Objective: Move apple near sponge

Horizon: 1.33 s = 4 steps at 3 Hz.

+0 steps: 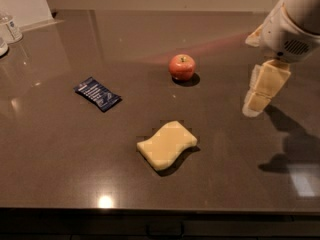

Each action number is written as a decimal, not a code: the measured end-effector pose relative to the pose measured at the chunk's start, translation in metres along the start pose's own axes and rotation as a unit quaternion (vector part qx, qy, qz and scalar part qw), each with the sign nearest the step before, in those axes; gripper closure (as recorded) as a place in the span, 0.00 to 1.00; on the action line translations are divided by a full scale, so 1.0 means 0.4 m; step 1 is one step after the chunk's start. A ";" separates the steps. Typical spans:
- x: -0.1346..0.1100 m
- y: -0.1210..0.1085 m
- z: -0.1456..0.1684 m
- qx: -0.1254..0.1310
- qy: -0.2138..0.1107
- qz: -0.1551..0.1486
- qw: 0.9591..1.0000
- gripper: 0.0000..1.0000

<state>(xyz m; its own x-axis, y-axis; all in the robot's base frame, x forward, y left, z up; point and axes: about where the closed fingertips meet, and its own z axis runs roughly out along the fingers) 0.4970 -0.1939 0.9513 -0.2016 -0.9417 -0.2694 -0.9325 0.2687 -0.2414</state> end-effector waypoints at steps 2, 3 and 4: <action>-0.064 -0.116 0.119 -0.004 -0.049 0.019 0.999 0.00; -0.113 -0.167 0.191 -0.016 -0.074 0.027 0.997 0.00; -0.152 -0.220 0.260 -0.031 -0.088 0.040 0.995 0.00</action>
Offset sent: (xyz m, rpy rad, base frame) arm 0.1003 0.0360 -0.0427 0.1746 -0.0135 -0.0153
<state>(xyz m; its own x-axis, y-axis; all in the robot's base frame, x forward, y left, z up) 0.6226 -0.1393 0.8921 -0.2255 -0.8658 -0.4466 -0.9335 0.3232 -0.1552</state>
